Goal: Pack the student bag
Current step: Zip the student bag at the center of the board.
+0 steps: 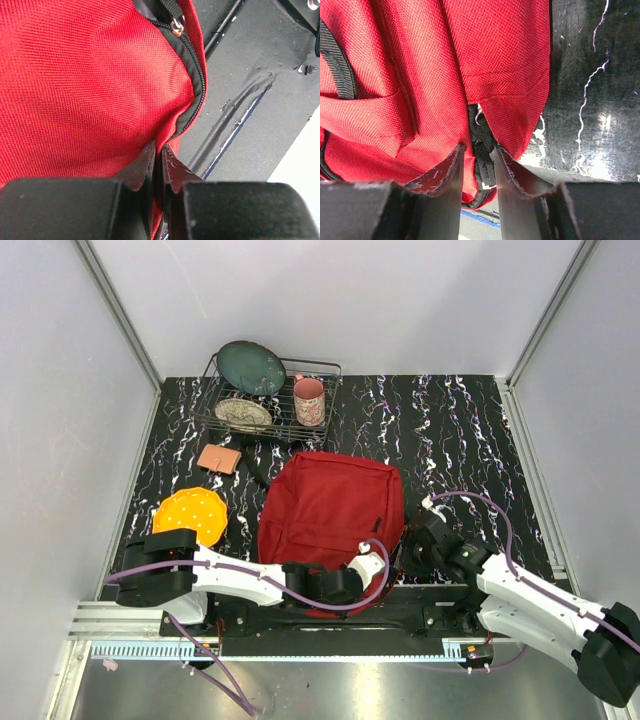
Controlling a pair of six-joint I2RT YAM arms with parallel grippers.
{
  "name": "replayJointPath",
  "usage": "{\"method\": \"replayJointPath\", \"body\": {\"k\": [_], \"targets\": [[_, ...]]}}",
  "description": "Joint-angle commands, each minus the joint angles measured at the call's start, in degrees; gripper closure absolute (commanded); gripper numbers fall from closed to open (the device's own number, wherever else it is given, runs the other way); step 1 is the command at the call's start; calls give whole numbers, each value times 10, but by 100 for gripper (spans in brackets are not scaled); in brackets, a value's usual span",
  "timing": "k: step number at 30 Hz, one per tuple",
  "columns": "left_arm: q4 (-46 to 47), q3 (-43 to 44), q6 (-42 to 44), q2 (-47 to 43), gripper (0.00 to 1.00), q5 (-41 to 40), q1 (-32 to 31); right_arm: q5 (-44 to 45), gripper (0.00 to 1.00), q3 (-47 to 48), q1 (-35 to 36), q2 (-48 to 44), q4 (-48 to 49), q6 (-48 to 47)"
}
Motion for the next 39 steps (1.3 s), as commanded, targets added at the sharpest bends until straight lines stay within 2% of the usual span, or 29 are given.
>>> {"method": "replayJointPath", "body": {"k": [1,13,17,18,19,22,24,27,29,30,33,39], "targets": [[24,13,-8,1,95,10,-5,6,64,-5,6,9,-12,-9],[24,15,-8,5,95,10,-6,1,68,-14,10,61,16,0],[23,13,-8,4,95,10,-6,-2,76,-33,10,64,31,5],[23,13,-7,4,95,10,-5,-2,78,-35,10,54,31,7],[23,13,-8,4,95,10,-6,-2,84,-36,10,48,31,9],[23,13,-8,6,95,10,-6,4,90,-41,10,16,20,15],[23,13,-8,7,95,10,-6,10,99,-38,11,-11,5,21],[24,13,-10,7,96,10,-6,13,100,-31,10,-55,-15,27],[22,11,-11,6,96,11,-5,38,100,-20,10,-79,-40,30],[22,10,-12,8,100,11,-6,46,100,-17,10,-107,-47,33],[22,6,-13,7,100,13,-5,86,100,-13,10,-154,-69,50],[31,-1,-10,1,100,28,-6,173,100,-16,10,-183,-68,87]]}}
